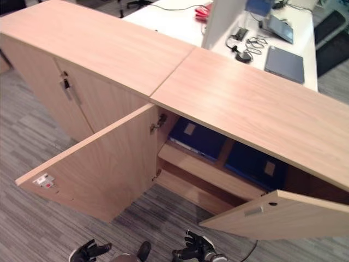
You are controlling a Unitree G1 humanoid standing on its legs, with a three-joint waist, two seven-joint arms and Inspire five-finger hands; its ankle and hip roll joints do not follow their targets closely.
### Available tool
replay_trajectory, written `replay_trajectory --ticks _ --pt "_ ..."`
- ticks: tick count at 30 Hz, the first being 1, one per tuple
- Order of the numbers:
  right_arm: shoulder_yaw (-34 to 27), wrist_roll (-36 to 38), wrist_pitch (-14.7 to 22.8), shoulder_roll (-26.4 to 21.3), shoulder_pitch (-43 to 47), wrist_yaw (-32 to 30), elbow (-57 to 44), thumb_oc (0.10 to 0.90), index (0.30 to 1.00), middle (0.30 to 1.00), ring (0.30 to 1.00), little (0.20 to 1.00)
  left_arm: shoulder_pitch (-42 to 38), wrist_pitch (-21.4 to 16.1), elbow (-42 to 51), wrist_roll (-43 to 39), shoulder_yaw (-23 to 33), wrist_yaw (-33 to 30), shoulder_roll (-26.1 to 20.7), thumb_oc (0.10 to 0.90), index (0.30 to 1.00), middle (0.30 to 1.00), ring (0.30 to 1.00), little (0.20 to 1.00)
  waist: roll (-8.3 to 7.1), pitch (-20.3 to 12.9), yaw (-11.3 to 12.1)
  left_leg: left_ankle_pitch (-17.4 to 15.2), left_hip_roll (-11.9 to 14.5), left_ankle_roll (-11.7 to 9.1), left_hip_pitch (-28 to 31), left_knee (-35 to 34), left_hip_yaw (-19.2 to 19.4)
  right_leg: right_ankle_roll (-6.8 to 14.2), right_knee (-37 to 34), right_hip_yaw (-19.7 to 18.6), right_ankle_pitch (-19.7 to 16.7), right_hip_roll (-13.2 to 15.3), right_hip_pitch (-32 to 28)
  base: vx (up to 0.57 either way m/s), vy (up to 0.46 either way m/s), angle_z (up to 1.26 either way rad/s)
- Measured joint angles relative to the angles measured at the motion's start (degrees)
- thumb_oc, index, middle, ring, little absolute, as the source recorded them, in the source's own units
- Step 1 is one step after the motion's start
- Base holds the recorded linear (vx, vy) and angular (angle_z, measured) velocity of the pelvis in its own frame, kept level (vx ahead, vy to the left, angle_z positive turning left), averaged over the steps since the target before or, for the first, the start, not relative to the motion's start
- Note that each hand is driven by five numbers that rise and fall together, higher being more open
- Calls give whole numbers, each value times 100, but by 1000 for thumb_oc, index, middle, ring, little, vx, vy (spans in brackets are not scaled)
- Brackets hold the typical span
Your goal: Put the empty folder in the office cabinet
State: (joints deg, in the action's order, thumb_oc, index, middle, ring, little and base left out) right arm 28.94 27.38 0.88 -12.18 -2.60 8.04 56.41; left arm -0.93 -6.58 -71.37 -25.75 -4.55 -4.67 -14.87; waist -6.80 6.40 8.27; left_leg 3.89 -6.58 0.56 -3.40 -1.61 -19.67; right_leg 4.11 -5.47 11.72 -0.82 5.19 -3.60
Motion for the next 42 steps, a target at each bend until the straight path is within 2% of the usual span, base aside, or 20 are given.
replay_trajectory --ticks 4,10,15,20,23,24,25,26,27,28,29,33,35,36,37,38,39,40,41,42 --pt "-56 -59 90 355 261 -2 689 800 900 900 900 900 41 31 -29 -107 -95 5 79 800 900 900 900 900 -25 -22 -9 50 -59 -120 -4 -45 -149 27 0 179 43 46 -36 -3 -58 15" --pt "-67 -93 45 357 251 -50 728 800 900 900 900 900 105 26 -21 -278 -55 5 86 800 900 900 900 900 8 -96 2 103 20 -203 -16 -119 -271 28 1 237 77 -8 -24 -11 -29 10" --pt "-411 -77 59 343 126 -111 752 800 900 900 900 900 152 34 -221 -412 108 33 177 800 900 900 900 900 86 -286 -18 136 92 -238 -38 -148 -306 -55 0 286 30 -74 0 2 -9 3" --pt "-409 -17 68 343 61 -131 750 800 900 900 900 900 131 53 -90 -850 429 27 205 800 900 900 900 900 66 -372 -19 169 162 -278 -8 -178 -302 -96 0 289 14 -139 -8 -8 2 -2" --pt "-422 -18 72 344 29 -120 748 800 900 900 900 900 -41 47 6 -984 506 -57 33 800 900 900 900 900 46 -388 -15 183 186 -300 -25 -179 -318 -106 1 290 26 -163 13 11 -2 -1" --pt "-495 -29 21 306 17 -4 717 800 900 900 900 900 -171 261 -26 -877 698 98 -302 800 900 900 900 900 78 -409 -15 179 199 -308 -64 -131 -284 -181 3 280 37 -162 38 35 -13 -11" --pt "-538 -35 -32 273 -12 95 685 800 900 900 900 900 -354 406 -342 -786 750 316 -737 800 900 900 900 900 11 -461 -51 145 231 -288 -64 -129 -260 -199 15 251 43 -195 59 22 -33 -16" --pt "-505 -39 42 263 -111 185 643 800 900 900 900 900 -571 408 -816 -675 1249 263 -1431 800 900 900 900 900 -125 -561 -197 128 289 -314 -51 -163 -239 -232 1 209 63 -248 93 14 -63 -15" --pt "-497 -56 49 253 -185 207 607 800 900 900 900 900 -738 367 -1153 -649 1546 157 -1868 800 900 900 900 900 -191 -607 -271 127 327 -329 -42 -189 -221 -239 1 178 68 -275 108 25 -135 -25" --pt "-515 -152 55 210 -213 204 618 800 900 900 900 900 -799 364 -1397 -644 1676 -14 -2545 800 900 900 900 900 -242 -641 -341 110 375 -350 -39 -194 -131 -238 1 114 60 -315 125 18 -111 -34" --pt "-528 -280 27 56 -295 211 620 800 900 900 900 900 -825 370 -1406 -551 1776 -5 -2995 800 900 900 900 900 -225 -637 -355 102 388 -368 -46 -190 -100 -198 2 70 0 -325 125 13 -79 -32" --pt "-719 -377 -47 -169 -533 205 623 800 900 900 900 900 -1129 338 -1380 -426 1588 88 -3434 800 900 900 900 900 -72 -637 -353 127 344 -411 -106 -168 -192 -195 0 159 -10 -341 104 10 -150 10" --pt "-719 -486 -53 -199 -410 200 640 800 900 900 900 900 -1418 397 -1368 -314 1402 156 -3325 800 900 900 900 900 -31 -623 -329 204 322 -509 -197 -176 -334 -202 9 280 -2 -392 112 -114 8 57" --pt "-716 -557 -52 -224 -386 204 634 800 900 900 900 900 -1720 417 -1364 -311 1139 153 -3156 800 900 900 900 900 -23 -613 -361 289 327 -621 -286 -195 -567 -217 29 378 27 -412 131 -149 100 75" --pt "-723 -613 -62 -241 -371 193 659 800 900 900 900 900 -1816 414 -1333 -309 1072 168 -3056 800 900 900 900 900 -7 -597 -373 339 343 -691 -344 -278 -548 -256 42 471 29 -419 141 -207 101 125" --pt "-726 -709 -39 -331 -290 160 653 800 900 900 900 900 -2101 448 -1194 -306 859 36 -2682 800 900 900 900 900 37 -487 -462 131 698 -860 -719 -209 967 -410 51 876 -84 -364 162 -64 7 134" --pt "-760 -711 6 -390 -289 111 634 800 900 900 900 900 -2245 445 -978 -298 770 -51 -2356 800 900 900 900 900 -20 -388 -504 -36 932 -684 -833 -55 1904 -463 84 1151 -65 -251 175 -103 -16 133" --pt "-799 -713 1 -422 -208 58 665 800 900 900 900 900 -2198 445 -720 -285 668 -24 -2128 800 900 900 900 900 -23 -311 -483 -69 1117 -651 -904 68 2559 -517 87 1186 40 -162 249 -33 1 78" --pt "-1086 -715 -11 -425 -90 -44 784 800 900 900 900 900 -1942 668 173 -261 443 -361 -1654 800 900 900 900 900 30 -179 -409 -303 1377 -461 -993 552 2978 -520 310 1319 58 -34 313 -34 -1 66" --pt "-1419 -710 25 -408 -156 -86 921 800 900 900 900 900 -1446 745 1586 -199 241 -597 -1337 800 900 900 900 900 128 -67 -474 -391 1571 -459 -1073 995 3464 -459 298 1585 88 34 237 31 53 104"
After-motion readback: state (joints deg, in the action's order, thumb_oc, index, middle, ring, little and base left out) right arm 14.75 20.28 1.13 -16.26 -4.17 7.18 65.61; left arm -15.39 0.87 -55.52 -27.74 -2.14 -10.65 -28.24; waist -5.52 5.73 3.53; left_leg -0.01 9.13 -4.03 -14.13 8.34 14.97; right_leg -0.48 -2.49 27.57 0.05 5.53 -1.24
